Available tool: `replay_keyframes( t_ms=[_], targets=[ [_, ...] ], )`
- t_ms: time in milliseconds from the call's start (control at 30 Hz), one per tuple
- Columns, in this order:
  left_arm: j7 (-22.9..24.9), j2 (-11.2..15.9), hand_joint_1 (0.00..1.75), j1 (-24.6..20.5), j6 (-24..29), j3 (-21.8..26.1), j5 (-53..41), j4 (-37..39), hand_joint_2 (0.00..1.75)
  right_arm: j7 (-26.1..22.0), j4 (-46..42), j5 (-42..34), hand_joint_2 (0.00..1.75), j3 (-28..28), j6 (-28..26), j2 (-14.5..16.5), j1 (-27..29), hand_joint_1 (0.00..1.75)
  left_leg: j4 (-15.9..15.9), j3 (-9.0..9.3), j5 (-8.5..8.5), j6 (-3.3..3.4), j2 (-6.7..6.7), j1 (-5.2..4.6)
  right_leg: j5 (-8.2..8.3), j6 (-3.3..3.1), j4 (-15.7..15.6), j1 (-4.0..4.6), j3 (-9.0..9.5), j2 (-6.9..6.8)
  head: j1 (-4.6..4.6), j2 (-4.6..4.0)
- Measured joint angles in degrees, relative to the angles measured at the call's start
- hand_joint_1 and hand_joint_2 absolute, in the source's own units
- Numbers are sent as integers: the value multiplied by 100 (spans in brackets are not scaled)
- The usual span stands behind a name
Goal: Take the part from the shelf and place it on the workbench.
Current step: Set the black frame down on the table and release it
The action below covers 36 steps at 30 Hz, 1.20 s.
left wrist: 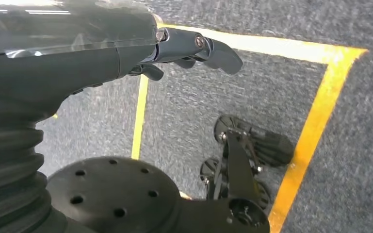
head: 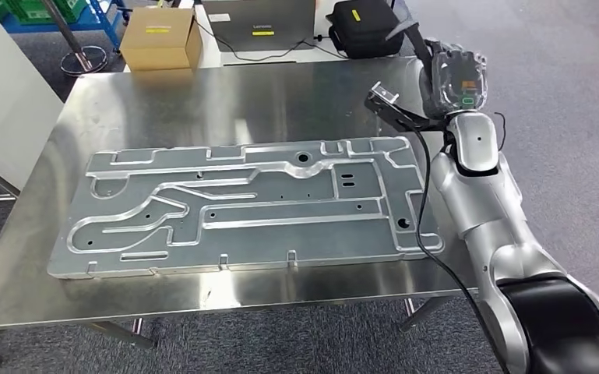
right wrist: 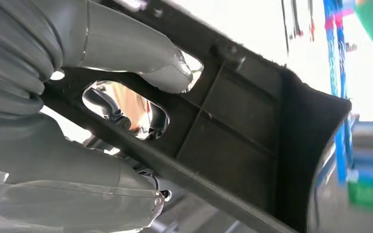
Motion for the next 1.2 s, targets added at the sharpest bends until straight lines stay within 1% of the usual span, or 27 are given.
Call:
replay_keyframes(
  t_ms=[67, 100, 167, 200, 233, 267, 300, 333, 367, 400, 433, 533, 567, 600, 633, 700, 733, 767, 800, 867, 900, 933, 967, 1033, 1100, 1133, 1200],
  targets=[
    [4, -2, 0, 19, -14, -2, -33, 1, 175, 39, 507, -10, 175, -27, 90, -99, -134, 175, -76, 50, 31, 50, 4, 25, -79, 61, 108, -5, -36, -1, 6, -1],
    [5, -3, 0, 16, -24, -4, -55, 1, 175, 53, 705, -28, 175, -43, 142, -153, -195, 175, -116, 78, 44, 80, 5, 41, -191, 85, 303, -7, -125, 0, 9, -1],
    [4, -3, 0, 7, -45, -9, -85, 1, 175, 49, 999, -74, 175, -92, 228, -260, -268, 175, -128, 101, 40, 119, 2, 45, -491, 116, 976, -20, -472, 0, 13, 0],
    [4, -4, 0, 9, -56, -11, -99, 1, 175, 41, 1127, -92, 175, -115, 262, -300, -285, 175, -123, 109, 30, 126, -1, 47, -588, 135, 1302, -28, -661, 0, 13, 0],
    [4, -6, 0, 16, -69, -14, -113, 4, 175, 33, 1243, -97, 175, -129, 292, -327, -289, 175, -116, 119, 16, 124, -1, 51, -590, 154, 1482, -41, -787, -1, 13, 0],
    [4, -9, 0, 22, -82, -19, -127, 8, 175, 25, 1346, -95, 175, -137, 316, -350, -289, 175, -100, 127, -3, 113, -1, 59, -481, 172, 1452, -59, -812, -4, 13, 0],
    [4, -14, 0, 24, -95, -24, -140, 13, 175, 14, 1429, -91, 175, -141, 333, -369, -290, 175, -70, 134, -30, 91, 0, 70, -284, 189, 1209, -82, -727, -8, 13, 0],
    [3, -19, 0, 24, -103, -30, -149, 17, 175, 4, 1492, -87, 175, -144, 339, -384, -296, 175, -27, 134, -67, 62, 1, 78, -71, 205, 834, -108, -573, -14, 14, 0],
    [2, -21, 0, 21, -109, -35, -153, 20, 175, -8, 1544, -85, 175, -149, 341, -396, -310, 175, 29, 121, -109, 26, 2, 74, 71, 209, 496, -111, -419, -13, 16, 0],
    [1, -23, 0, 18, -113, -39, -153, 22, 175, -16, 1584, -82, 175, -152, 345, -403, -325, 175, 73, 106, -144, -9, 3, 67, 147, 193, 262, -116, -311, -7, 14, 0],
    [-1, -22, 0, 16, -114, -44, -155, 22, 175, -21, 1624, -80, 175, -156, 353, -407, -336, 175, 102, 95, -168, -39, 4, 57, 155, 166, 150, -110, -262, 1, 10, 0],
    [7, -21, 0, 14, -125, -56, -172, 22, 175, -19, 1727, -40, 175, -160, 428, -405, -353, 175, 121, 96, -206, -106, 5, 54, 131, 43, 152, -99, -262, 17, -1, 0],
    [11, -21, 0, 13, -133, -59, -182, 22, 175, -10, 1754, -7, 175, -160, 470, -392, -374, 175, 198, 66, -271, -132, 6, 58, 129, 7, 150, -104, -258, 15, -3, 0],
    [14, -21, 0, 11, -140, -62, -192, 22, 175, 12, 1779, 35, 175, -159, 523, -372, -409, 175, 383, -15, -390, -157, 7, 63, 129, -25, 146, -110, -253, 12, -4, 0],
    [18, -21, 0, 10, -144, -64, -201, 22, 175, 43, 1804, 76, 175, -157, 585, -340, -452, 175, 685, -152, -552, -178, 9, 68, 126, -49, 143, -107, -249, 11, -6, 0],
    [23, -25, 0, 13, -149, -66, -217, 24, 175, 103, 1858, 152, 175, -145, 731, -249, -546, 175, 1449, -519, -871, -196, 10, 74, 118, -83, 144, -81, -247, 17, -7, 0],
    [27, -29, 0, 14, -149, -66, -225, 26, 175, 121, 1884, 188, 175, -133, 802, -188, -583, 175, 1702, -650, -927, -189, 10, 75, 113, -93, 144, -63, -241, 25, -7, 0],
    [32, -33, 0, 14, -149, -67, -231, 27, 175, 134, 1907, 222, 175, -117, 869, -122, -613, 175, 1751, -689, -876, -169, 10, 70, 109, -102, 145, -43, -231, 35, -8, 0],
    [37, -38, 0, 11, -151, -69, -238, 28, 175, 148, 1926, 252, 175, -100, 926, -52, -641, 175, 1567, -617, -719, -131, 9, 57, 104, -109, 145, -20, -216, 46, -8, 0],
    [43, -39, 0, 4, -161, -75, -250, 29, 175, 169, 1960, 308, 175, -61, 1015, 103, -708, 175, 791, -258, -322, 8, 13, 7, 93, -121, 140, 23, -180, 60, -2, 0],
    [43, -40, 0, -2, -166, -80, -254, 30, 175, 176, 1976, 336, 175, -38, 1057, 177, -751, 175, 441, -92, -198, 73, 19, -21, 92, -119, 135, 33, -171, 64, 2, 0],
    [43, -42, 0, -10, -170, -86, -257, 30, 175, 186, 1993, 369, 175, -13, 1096, 249, -789, 175, 221, 14, -144, 122, 24, -44, 95, -108, 126, 32, -167, 63, 4, -1],
    [45, -43, 0, -16, -172, -91, -257, 31, 175, 192, 2010, 403, 175, 11, 1125, 317, -817, 175, 135, 55, -150, 147, 28, -60, 102, -88, 114, 24, -168, 61, 7, 0],
    [57, -57, 0, -23, -168, -97, -257, 32, 175, 251, 2035, 478, 175, 57, 1137, 443, -846, 175, 38, 92, -100, 147, 32, -50, 113, -34, 92, 14, -161, 54, 4, 0],
    [71, -74, 0, -26, -161, -97, -255, 33, 175, 359, 2047, 559, 175, 102, 1119, 534, -914, 175, -92, 150, -24, 149, 42, -10, -11, 16, 250, 22, -229, 42, 8, 0],
    [74, -80, 0, -30, -157, -97, -254, 34, 175, 416, 2054, 592, 175, 127, 1122, 562, -970, 175, -139, 171, 4, 148, 50, 10, -155, 37, 486, 20, -334, 34, 11, 0],
    [84, -84, 0, -36, -149, -96, -257, 36, 175, 523, 2077, 628, 175, 197, 1180, 596, -1095, 175, -147, 170, 11, 159, 54, 8, -484, 81, 1183, -3, -663, 27, 13, 0]
  ],
)
